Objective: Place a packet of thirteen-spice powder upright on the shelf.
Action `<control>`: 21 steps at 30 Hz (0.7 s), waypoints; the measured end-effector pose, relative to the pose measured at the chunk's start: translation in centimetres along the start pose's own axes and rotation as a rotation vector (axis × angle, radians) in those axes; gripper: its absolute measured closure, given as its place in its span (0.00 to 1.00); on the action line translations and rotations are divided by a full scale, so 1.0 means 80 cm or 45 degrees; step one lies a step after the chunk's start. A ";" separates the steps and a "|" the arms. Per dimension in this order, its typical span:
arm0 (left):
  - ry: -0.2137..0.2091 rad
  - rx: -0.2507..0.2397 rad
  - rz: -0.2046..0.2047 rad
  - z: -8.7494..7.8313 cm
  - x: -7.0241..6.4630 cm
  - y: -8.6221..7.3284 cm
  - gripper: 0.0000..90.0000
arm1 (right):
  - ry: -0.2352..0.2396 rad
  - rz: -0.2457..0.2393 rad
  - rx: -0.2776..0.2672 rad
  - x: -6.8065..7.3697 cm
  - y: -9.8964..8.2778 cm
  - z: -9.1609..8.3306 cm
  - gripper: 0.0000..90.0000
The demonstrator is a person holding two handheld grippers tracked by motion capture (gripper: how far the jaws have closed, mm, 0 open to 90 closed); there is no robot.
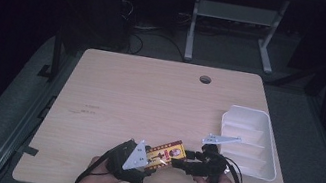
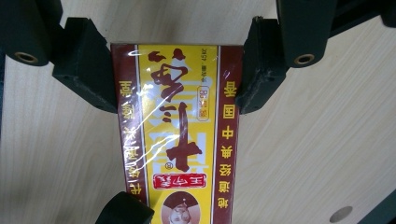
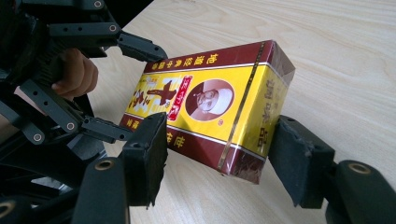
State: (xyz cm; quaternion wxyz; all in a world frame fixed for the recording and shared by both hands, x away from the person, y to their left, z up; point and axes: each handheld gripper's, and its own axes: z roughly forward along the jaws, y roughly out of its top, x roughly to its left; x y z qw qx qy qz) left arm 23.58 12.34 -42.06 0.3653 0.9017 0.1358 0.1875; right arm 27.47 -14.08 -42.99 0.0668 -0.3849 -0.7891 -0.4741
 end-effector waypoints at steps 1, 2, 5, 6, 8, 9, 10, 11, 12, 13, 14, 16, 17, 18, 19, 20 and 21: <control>0.000 0.006 0.003 0.000 0.000 0.000 0.37 | -0.003 -0.002 0.004 0.001 0.000 0.000 0.43; 0.002 0.011 0.007 0.001 0.000 0.000 0.37 | -0.006 -0.004 0.004 0.001 0.000 0.001 0.43; 0.011 0.014 0.012 0.001 -0.001 0.000 0.37 | -0.015 -0.014 0.002 0.003 0.000 0.001 0.44; 0.013 0.013 0.014 0.000 -0.001 0.001 0.37 | -0.015 -0.016 -0.003 0.003 0.001 0.001 0.44; 0.017 0.013 0.016 0.000 -0.001 0.001 0.37 | -0.012 -0.012 -0.016 0.004 0.001 -0.001 0.45; 0.019 0.015 0.019 0.000 -0.001 0.001 0.37 | -0.012 -0.012 -0.016 0.004 0.001 -0.001 0.45; 0.025 0.019 0.023 0.000 -0.002 0.001 0.37 | -0.005 -0.009 -0.029 0.004 0.001 -0.002 0.47; 0.027 0.023 0.026 0.001 -0.002 0.001 0.37 | 0.000 -0.007 -0.036 0.004 0.001 -0.003 0.48; 0.031 0.025 0.029 0.001 -0.002 0.001 0.37 | 0.006 -0.001 -0.047 0.004 0.001 -0.004 0.50; 0.034 0.026 0.032 0.001 -0.003 0.001 0.37 | 0.012 0.005 -0.058 0.004 0.001 -0.006 0.52; 0.035 0.027 0.032 0.001 -0.003 0.001 0.37 | 0.017 0.008 -0.070 0.004 0.001 -0.007 0.53; 0.037 0.031 0.033 0.002 -0.003 0.001 0.37 | 0.025 0.010 -0.082 0.004 0.001 -0.008 0.55; 0.038 0.034 0.034 0.002 -0.003 0.001 0.37 | 0.027 0.012 -0.083 0.004 0.001 -0.008 0.55; 0.040 0.036 0.035 0.003 -0.003 0.001 0.37 | 0.030 0.015 -0.085 0.005 0.001 -0.008 0.56; 0.044 0.038 0.038 0.003 -0.004 0.000 0.37 | 0.033 0.016 -0.087 0.005 0.001 -0.007 0.56; 0.047 0.041 0.041 0.003 -0.003 0.000 0.37 | 0.038 0.018 -0.091 0.005 0.001 -0.007 0.57; 0.047 0.045 0.042 0.003 -0.003 0.001 0.37 | 0.043 0.021 -0.097 0.006 0.001 -0.007 0.58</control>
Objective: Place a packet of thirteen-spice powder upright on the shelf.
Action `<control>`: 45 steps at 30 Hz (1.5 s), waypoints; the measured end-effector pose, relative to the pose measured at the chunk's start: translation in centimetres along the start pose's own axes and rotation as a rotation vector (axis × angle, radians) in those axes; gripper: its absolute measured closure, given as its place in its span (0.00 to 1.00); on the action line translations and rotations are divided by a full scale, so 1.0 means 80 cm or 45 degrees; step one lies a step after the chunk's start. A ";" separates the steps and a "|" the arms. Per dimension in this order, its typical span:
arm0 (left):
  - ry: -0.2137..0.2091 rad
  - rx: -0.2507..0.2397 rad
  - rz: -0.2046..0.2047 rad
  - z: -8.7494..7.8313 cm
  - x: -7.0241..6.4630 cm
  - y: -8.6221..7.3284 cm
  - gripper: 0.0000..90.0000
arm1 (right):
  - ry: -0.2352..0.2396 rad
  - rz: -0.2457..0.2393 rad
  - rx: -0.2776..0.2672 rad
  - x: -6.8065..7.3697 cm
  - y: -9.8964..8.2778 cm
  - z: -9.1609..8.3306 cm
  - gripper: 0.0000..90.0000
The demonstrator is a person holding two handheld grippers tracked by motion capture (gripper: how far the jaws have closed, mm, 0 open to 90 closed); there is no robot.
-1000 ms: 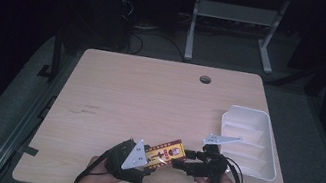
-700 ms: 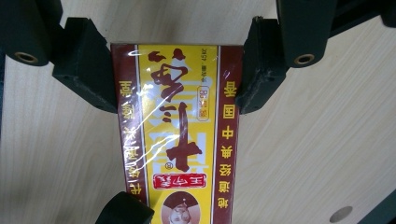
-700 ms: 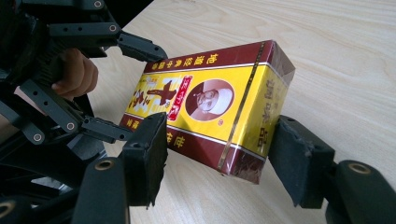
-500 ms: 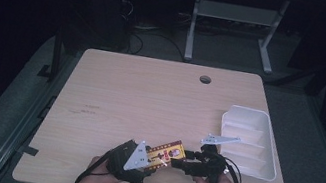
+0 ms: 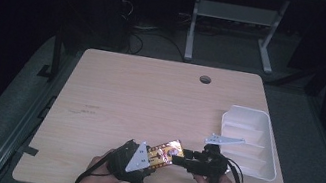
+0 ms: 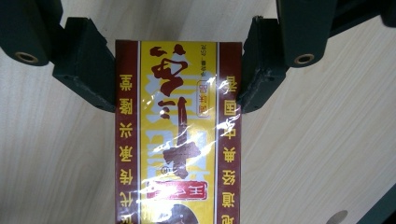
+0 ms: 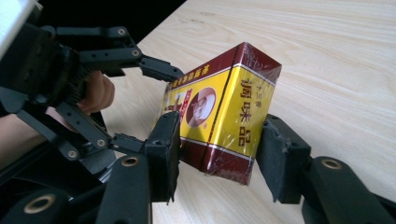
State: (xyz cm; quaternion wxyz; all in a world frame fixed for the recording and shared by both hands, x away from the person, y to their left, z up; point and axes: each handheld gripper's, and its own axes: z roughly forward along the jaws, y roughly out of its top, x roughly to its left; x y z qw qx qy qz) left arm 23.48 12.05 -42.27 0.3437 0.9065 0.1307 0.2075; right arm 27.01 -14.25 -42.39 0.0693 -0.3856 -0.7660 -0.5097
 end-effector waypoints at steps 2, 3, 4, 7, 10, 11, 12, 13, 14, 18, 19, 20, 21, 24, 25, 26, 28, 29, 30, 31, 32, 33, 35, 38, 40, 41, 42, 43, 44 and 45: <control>0.001 0.004 0.000 0.000 0.000 0.000 0.37 | 0.011 0.003 -0.013 0.001 0.000 -0.001 0.59; 0.001 0.004 0.000 0.000 0.000 0.000 0.37 | 0.011 0.003 -0.013 0.001 0.000 -0.001 0.59; 0.001 0.003 -0.001 0.001 0.000 0.000 0.37 | 0.027 0.006 -0.023 0.002 0.000 0.000 0.61; 0.008 0.010 0.002 0.003 -0.001 0.001 0.37 | 0.046 0.008 -0.033 0.005 0.000 0.000 0.64; 0.011 0.011 0.011 0.003 -0.002 0.001 0.37 | 0.060 0.012 -0.043 0.007 0.000 -0.001 0.66; 0.014 0.013 0.011 0.004 -0.002 0.001 0.37 | 0.062 0.016 -0.043 0.007 0.000 0.000 0.66; 0.015 0.015 0.013 0.004 -0.003 0.001 0.37 | 0.064 0.017 -0.044 0.007 0.000 0.000 0.66; 0.015 0.019 0.017 0.005 -0.003 0.001 0.37 | 0.065 0.019 -0.042 0.007 0.000 0.001 0.67; 0.015 0.019 0.017 0.005 -0.003 0.001 0.37 | 0.065 0.019 -0.042 0.007 0.000 0.001 0.67; 0.014 0.022 0.020 0.006 -0.004 0.001 0.37 | 0.062 0.014 -0.031 0.008 0.000 0.001 0.68; 0.019 0.018 0.028 0.005 -0.003 0.001 0.37 | 0.062 0.016 -0.034 0.008 0.000 0.001 0.68; 0.023 0.015 0.029 0.005 -0.003 0.001 0.36 | 0.065 0.019 -0.037 0.009 0.000 0.000 0.68; 0.024 0.011 0.028 0.004 -0.003 0.001 0.36 | 0.069 0.019 -0.042 0.009 0.000 0.000 0.69; 0.021 0.011 0.032 0.005 -0.003 0.001 0.36 | 0.077 0.024 -0.044 0.009 0.001 -0.001 0.71; 0.019 0.011 0.035 0.005 -0.003 0.001 0.35 | 0.084 0.027 -0.044 0.010 0.001 -0.001 0.72; 0.020 0.012 0.038 0.006 -0.003 0.001 0.35 | 0.091 0.026 -0.046 0.010 0.001 0.000 0.73; 0.011 0.011 0.030 0.006 -0.002 0.001 0.34 | 0.090 0.017 -0.046 0.013 0.003 -0.001 0.74; 0.004 0.006 0.021 0.007 -0.001 0.001 0.33 | 0.093 0.014 -0.042 0.014 0.003 -0.001 0.75; -0.003 0.003 0.017 0.007 0.000 0.000 0.33 | 0.095 0.007 -0.044 0.015 0.004 -0.001 0.75; -0.009 0.005 0.016 0.007 0.001 0.000 0.32 | 0.097 0.003 -0.043 0.016 0.005 -0.001 0.75; -0.018 0.005 0.013 0.007 0.002 0.000 0.32 | 0.096 -0.006 -0.041 0.016 0.005 -0.001 0.75; -0.025 0.005 0.011 0.007 0.002 -0.001 0.32 | 0.094 -0.009 -0.037 0.017 0.006 -0.002 0.76; -0.028 -0.002 0.002 0.007 0.003 -0.001 0.31 | 0.093 -0.021 -0.038 0.018 0.007 -0.002 0.76; -0.038 -0.005 -0.009 0.005 0.005 -0.002 0.30 | 0.086 -0.050 -0.032 0.021 0.011 -0.004 0.76; -0.041 -0.005 -0.011 0.005 0.006 -0.003 0.30 | 0.076 -0.074 -0.027 0.024 0.014 -0.005 0.76; -0.041 -0.005 -0.011 0.005 0.006 -0.003 0.29 | 0.076 -0.074 -0.027 0.024 0.014 -0.005 0.76; -0.046 -0.002 -0.012 0.004 0.006 -0.004 0.29 | 0.068 -0.091 -0.020 0.026 0.015 -0.005 0.76; -0.048 0.001 -0.010 0.004 0.006 -0.004 0.29 | 0.069 -0.097 -0.013 0.026 0.016 -0.004 0.76; -0.047 0.000 -0.011 0.004 0.007 -0.005 0.29 | 0.066 -0.099 -0.011 0.026 0.016 -0.004 0.76; -0.047 -0.002 -0.013 0.004 0.007 -0.005 0.29 | 0.059 -0.105 -0.008 0.026 0.017 -0.004 0.76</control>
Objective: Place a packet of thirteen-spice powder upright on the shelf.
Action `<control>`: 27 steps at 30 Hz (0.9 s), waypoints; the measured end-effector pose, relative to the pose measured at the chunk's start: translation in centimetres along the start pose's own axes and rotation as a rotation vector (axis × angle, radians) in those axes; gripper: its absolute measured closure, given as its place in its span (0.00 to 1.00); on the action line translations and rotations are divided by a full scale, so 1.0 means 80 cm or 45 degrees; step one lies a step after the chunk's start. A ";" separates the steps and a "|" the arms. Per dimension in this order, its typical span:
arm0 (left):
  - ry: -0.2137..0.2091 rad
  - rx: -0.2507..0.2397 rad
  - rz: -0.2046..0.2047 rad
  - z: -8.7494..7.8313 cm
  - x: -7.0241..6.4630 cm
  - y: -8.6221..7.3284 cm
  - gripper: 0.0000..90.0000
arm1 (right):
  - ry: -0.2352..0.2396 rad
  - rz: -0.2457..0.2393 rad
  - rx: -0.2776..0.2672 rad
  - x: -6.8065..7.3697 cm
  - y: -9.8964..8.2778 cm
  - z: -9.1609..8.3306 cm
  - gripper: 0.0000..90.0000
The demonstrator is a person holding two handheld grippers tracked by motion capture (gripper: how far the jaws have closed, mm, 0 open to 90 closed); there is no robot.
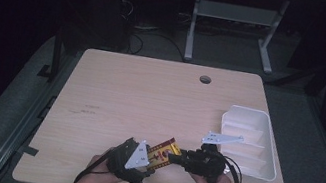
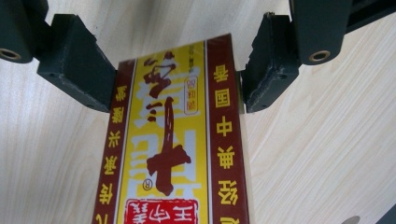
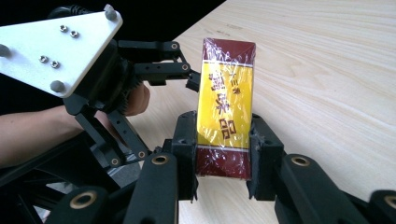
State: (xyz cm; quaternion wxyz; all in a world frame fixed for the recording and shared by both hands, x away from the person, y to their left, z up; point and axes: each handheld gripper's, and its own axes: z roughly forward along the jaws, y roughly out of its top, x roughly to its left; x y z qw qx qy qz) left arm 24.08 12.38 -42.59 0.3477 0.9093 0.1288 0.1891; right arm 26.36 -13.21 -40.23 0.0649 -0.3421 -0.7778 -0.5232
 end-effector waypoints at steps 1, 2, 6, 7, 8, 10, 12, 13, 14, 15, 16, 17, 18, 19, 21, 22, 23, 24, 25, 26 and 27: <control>0.003 -0.003 -0.002 -0.001 0.001 0.000 0.29 | -0.008 -0.007 0.005 0.000 0.001 0.000 0.76; 0.007 -0.006 -0.010 -0.001 0.002 -0.001 0.29 | -0.018 -0.013 0.012 -0.001 0.001 -0.001 0.76; 0.005 -0.012 -0.033 -0.003 0.006 -0.003 0.29 | -0.017 -0.024 0.023 -0.001 0.003 -0.002 0.76; 0.006 -0.018 -0.048 -0.005 0.008 -0.005 0.29 | -0.037 -0.053 0.037 0.001 0.006 -0.003 0.76; 0.006 -0.021 -0.055 -0.006 0.010 -0.006 0.29 | -0.048 -0.066 0.047 0.002 0.007 -0.004 0.76; 0.012 -0.029 -0.071 -0.009 0.013 -0.008 0.29 | -0.062 -0.085 0.060 0.001 0.009 -0.005 0.76; 0.014 -0.034 -0.090 -0.011 0.016 -0.010 0.29 | -0.068 -0.102 0.078 0.000 0.010 -0.006 0.76; 0.014 -0.034 -0.090 -0.011 0.016 -0.010 0.29 | -0.074 -0.112 0.085 -0.001 0.011 -0.007 0.76; 0.019 -0.040 -0.106 -0.014 0.020 -0.012 0.29 | -0.078 -0.126 0.096 -0.002 0.011 -0.009 0.76; 0.019 -0.040 -0.106 -0.014 0.020 -0.012 0.29 | -0.078 -0.126 0.096 -0.002 0.011 -0.009 0.76; 0.023 -0.051 -0.129 -0.017 0.024 -0.015 0.29 | -0.090 -0.141 0.118 -0.003 0.012 -0.012 0.76; 0.026 -0.055 -0.139 -0.019 0.026 -0.017 0.29 | -0.095 -0.146 0.125 -0.005 0.013 -0.014 0.76; 0.026 -0.055 -0.139 -0.019 0.026 -0.017 0.29 | -0.097 -0.151 0.138 -0.006 0.014 -0.015 0.76; 0.032 -0.060 -0.156 -0.022 0.031 -0.019 0.29 | -0.097 -0.156 0.149 -0.006 0.016 -0.016 0.76; 0.039 -0.062 -0.171 -0.026 0.035 -0.022 0.29 | -0.105 -0.188 0.182 -0.008 0.021 -0.019 0.76; 0.043 -0.065 -0.179 -0.027 0.037 -0.024 0.29 | -0.104 -0.204 0.198 -0.007 0.024 -0.020 0.76; 0.039 -0.065 -0.183 -0.029 0.039 -0.026 0.29 | -0.104 -0.226 0.217 -0.006 0.027 -0.022 0.76; 0.035 -0.064 -0.184 -0.031 0.042 -0.027 0.30 | -0.109 -0.255 0.232 -0.005 0.030 -0.023 0.76; 0.037 -0.068 -0.187 -0.034 0.044 -0.029 0.31 | -0.118 -0.281 0.257 -0.004 0.033 -0.024 0.76; 0.032 -0.074 -0.196 -0.036 0.046 -0.030 0.31 | -0.126 -0.311 0.274 -0.003 0.037 -0.025 0.76; 0.021 -0.078 -0.204 -0.039 0.049 -0.032 0.31 | -0.130 -0.333 0.286 -0.002 0.040 -0.026 0.76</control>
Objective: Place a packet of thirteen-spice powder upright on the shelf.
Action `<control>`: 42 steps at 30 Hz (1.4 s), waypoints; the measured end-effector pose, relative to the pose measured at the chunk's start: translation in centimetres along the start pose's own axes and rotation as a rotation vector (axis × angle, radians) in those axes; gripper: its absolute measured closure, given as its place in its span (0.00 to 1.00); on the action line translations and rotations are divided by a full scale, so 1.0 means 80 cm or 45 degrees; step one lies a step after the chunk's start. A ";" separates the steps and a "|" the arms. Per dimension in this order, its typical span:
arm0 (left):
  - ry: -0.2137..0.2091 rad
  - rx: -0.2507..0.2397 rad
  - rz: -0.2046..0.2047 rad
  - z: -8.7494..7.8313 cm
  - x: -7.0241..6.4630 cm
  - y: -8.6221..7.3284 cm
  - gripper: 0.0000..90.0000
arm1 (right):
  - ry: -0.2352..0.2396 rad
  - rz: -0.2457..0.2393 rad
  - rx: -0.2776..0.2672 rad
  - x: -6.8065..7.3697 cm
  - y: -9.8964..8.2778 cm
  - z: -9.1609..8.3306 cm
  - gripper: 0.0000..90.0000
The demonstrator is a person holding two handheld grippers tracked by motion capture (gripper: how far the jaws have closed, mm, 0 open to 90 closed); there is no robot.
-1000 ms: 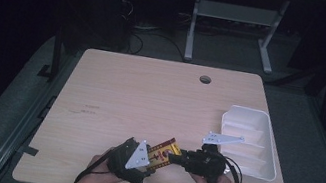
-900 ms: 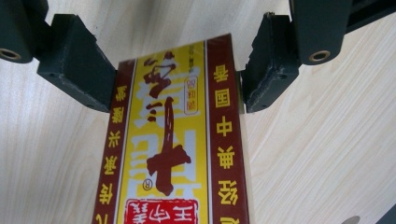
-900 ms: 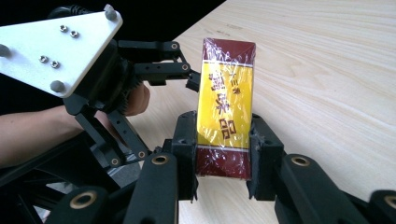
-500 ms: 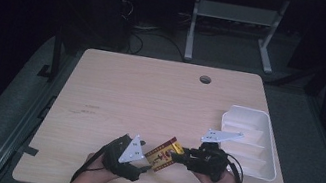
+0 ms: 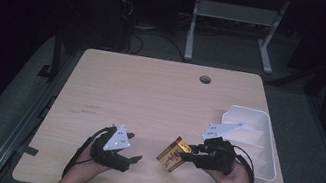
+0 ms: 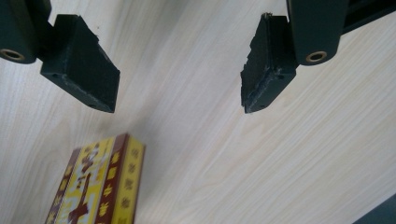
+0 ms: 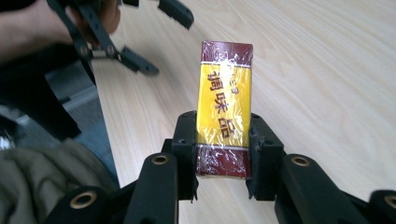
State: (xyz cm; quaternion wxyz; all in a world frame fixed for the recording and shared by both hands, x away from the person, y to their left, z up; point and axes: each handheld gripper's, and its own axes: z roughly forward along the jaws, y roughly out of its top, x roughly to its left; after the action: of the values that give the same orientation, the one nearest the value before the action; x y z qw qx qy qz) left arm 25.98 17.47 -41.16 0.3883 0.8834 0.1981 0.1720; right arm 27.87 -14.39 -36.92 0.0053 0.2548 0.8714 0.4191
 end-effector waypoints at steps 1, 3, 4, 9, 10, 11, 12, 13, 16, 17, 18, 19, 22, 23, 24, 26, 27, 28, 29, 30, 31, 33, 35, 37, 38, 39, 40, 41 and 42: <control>-0.021 -0.001 -0.005 -0.002 0.004 -0.001 0.31 | -0.001 -0.013 0.011 0.000 0.003 -0.002 0.76; -0.058 0.006 -0.015 -0.005 0.009 -0.004 0.31 | -0.002 -0.037 0.025 -0.002 0.009 -0.007 0.76; -0.058 0.006 -0.015 -0.005 0.009 -0.004 0.31 | 0.000 -0.051 0.034 -0.002 0.011 -0.009 0.76; -0.156 0.024 -0.008 -0.010 0.023 -0.014 0.31 | 0.010 -0.141 0.100 -0.004 0.024 -0.014 0.76; -0.160 0.025 -0.011 -0.011 0.024 -0.015 0.31 | 0.007 -0.163 0.108 -0.005 0.026 -0.015 0.76; -0.163 0.025 -0.011 -0.011 0.025 -0.015 0.31 | 0.008 -0.180 0.119 -0.005 0.028 -0.016 0.76; -0.165 0.030 -0.010 -0.012 0.027 -0.016 0.31 | 0.010 -0.192 0.125 -0.005 0.029 -0.016 0.76; -0.168 0.033 -0.011 -0.012 0.028 -0.017 0.31 | 0.015 -0.209 0.132 -0.006 0.032 -0.017 0.76; -0.185 0.038 -0.010 -0.014 0.031 -0.019 0.31 | 0.016 -0.262 0.164 -0.007 0.040 -0.022 0.76; -0.189 0.041 -0.007 -0.014 0.033 -0.020 0.31 | 0.015 -0.277 0.176 -0.007 0.043 -0.023 0.76; -0.196 0.040 -0.011 -0.015 0.034 -0.020 0.31 | 0.018 -0.288 0.186 -0.008 0.046 -0.025 0.76; -0.202 0.040 -0.015 -0.015 0.035 -0.021 0.31 | 0.022 -0.297 0.196 -0.009 0.048 -0.027 0.76; -0.208 0.045 -0.022 -0.016 0.038 -0.023 0.30 | 0.053 -0.335 0.222 -0.013 0.056 -0.032 0.76; -0.211 0.046 -0.024 -0.016 0.040 -0.024 0.30 | 0.055 -0.346 0.232 -0.013 0.059 -0.034 0.76; -0.212 0.047 -0.030 -0.017 0.040 -0.025 0.30 | 0.058 -0.362 0.242 -0.014 0.061 -0.036 0.76; -0.215 0.050 -0.032 -0.017 0.042 -0.026 0.30 | 0.054 -0.387 0.265 -0.015 0.067 -0.041 0.76; -0.216 0.052 -0.031 -0.017 0.042 -0.026 0.30 | 0.061 -0.400 0.274 -0.016 0.069 -0.044 0.76; -0.216 0.053 -0.030 -0.017 0.042 -0.026 0.30 | 0.064 -0.404 0.283 -0.017 0.071 -0.047 0.76; -0.217 0.057 -0.028 -0.017 0.042 -0.026 0.30 | 0.074 -0.421 0.288 -0.018 0.074 -0.051 0.76; -0.218 0.059 -0.028 -0.017 0.043 -0.026 0.29 | 0.091 -0.433 0.292 -0.020 0.075 -0.054 0.76; -0.217 0.058 -0.027 -0.017 0.043 -0.027 0.29 | 0.102 -0.436 0.298 -0.022 0.077 -0.058 0.76; -0.198 0.052 -0.024 -0.019 0.043 -0.027 0.29 | 0.100 -0.452 0.308 -0.025 0.080 -0.066 0.76; -0.198 0.047 -0.026 -0.019 0.044 -0.027 0.29 | 0.094 -0.456 0.312 -0.026 0.081 -0.070 0.76; -0.193 0.041 -0.034 -0.020 0.046 -0.027 0.29 | 0.071 -0.467 0.318 -0.030 0.081 -0.083 0.76; -0.194 0.042 -0.036 -0.020 0.046 -0.027 0.29 | 0.068 -0.471 0.314 -0.033 0.080 -0.088 0.76; -0.196 0.044 -0.037 -0.019 0.046 -0.028 0.29 | 0.061 -0.467 0.319 -0.035 0.079 -0.092 0.76; -0.198 0.047 -0.034 -0.019 0.046 -0.028 0.29 | 0.047 -0.464 0.319 -0.037 0.078 -0.096 0.76; -0.199 0.050 -0.034 -0.019 0.045 -0.028 0.29 | 0.032 -0.460 0.323 -0.038 0.077 -0.100 0.76; -0.198 0.051 -0.032 -0.018 0.045 -0.028 0.29 | 0.015 -0.456 0.330 -0.040 0.075 -0.104 0.76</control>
State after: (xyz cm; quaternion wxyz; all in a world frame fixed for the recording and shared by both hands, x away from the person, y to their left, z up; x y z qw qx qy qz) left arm 27.94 21.47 -41.36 0.3868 0.8991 0.1819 0.0940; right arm 31.48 -18.77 -27.76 0.0418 0.0921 0.9494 0.2973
